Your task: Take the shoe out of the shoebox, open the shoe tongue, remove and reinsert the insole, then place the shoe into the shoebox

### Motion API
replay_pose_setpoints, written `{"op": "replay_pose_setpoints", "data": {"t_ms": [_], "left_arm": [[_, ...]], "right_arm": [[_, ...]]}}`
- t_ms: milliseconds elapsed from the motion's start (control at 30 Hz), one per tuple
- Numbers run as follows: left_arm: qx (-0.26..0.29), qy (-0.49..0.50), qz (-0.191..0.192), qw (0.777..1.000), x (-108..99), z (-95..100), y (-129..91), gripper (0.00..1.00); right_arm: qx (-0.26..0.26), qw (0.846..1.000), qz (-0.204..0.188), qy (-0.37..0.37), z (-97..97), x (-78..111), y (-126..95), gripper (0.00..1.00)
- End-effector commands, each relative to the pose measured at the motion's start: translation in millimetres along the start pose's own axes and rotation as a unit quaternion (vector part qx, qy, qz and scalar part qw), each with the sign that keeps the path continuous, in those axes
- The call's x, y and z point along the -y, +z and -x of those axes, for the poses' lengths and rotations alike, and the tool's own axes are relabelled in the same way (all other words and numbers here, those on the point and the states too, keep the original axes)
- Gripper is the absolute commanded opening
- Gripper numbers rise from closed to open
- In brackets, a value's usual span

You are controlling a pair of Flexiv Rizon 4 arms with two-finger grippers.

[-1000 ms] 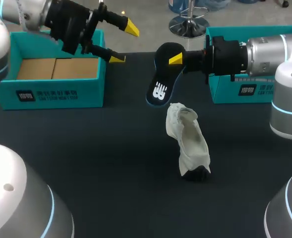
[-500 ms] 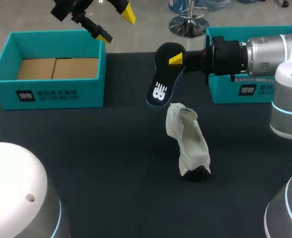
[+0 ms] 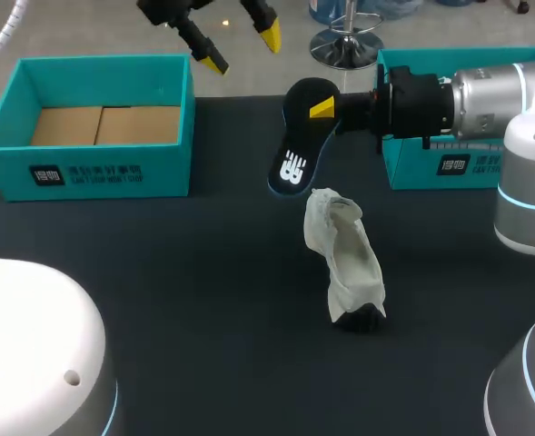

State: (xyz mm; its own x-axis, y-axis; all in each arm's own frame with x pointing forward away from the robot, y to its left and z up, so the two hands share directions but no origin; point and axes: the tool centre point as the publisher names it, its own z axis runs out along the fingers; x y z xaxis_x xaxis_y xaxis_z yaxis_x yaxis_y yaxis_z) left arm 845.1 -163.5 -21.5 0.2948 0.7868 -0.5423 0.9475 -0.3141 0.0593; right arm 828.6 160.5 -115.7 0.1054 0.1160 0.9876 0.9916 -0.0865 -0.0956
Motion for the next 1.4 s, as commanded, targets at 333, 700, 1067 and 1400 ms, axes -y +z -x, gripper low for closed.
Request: {"op": "replay_pose_setpoints", "data": {"t_ms": [333, 700, 1067, 1400], "left_arm": [[-0.115, -0.039, 0.005, 0.993, -19.3, 19.1, 8.0, 1.00], [-0.115, -0.039, 0.005, 0.993, -19.3, 19.1, 8.0, 1.00], [-0.115, -0.039, 0.005, 0.993, -19.3, 19.1, 8.0, 1.00], [-0.115, -0.039, 0.005, 0.993, -19.3, 19.1, 8.0, 1.00]], "right_arm": [[0.001, 1.000, 0.000, 0.000, 0.0, -0.2, 1.4, 0.00], [0.038, 0.999, -0.026, -0.002, 14.8, 9.8, -23.5, 0.00], [0.047, 0.997, -0.043, -0.038, 9.1, 12.8, -35.2, 0.00], [0.051, 0.997, -0.041, -0.038, 7.6, 14.0, -36.1, 0.00]]}}
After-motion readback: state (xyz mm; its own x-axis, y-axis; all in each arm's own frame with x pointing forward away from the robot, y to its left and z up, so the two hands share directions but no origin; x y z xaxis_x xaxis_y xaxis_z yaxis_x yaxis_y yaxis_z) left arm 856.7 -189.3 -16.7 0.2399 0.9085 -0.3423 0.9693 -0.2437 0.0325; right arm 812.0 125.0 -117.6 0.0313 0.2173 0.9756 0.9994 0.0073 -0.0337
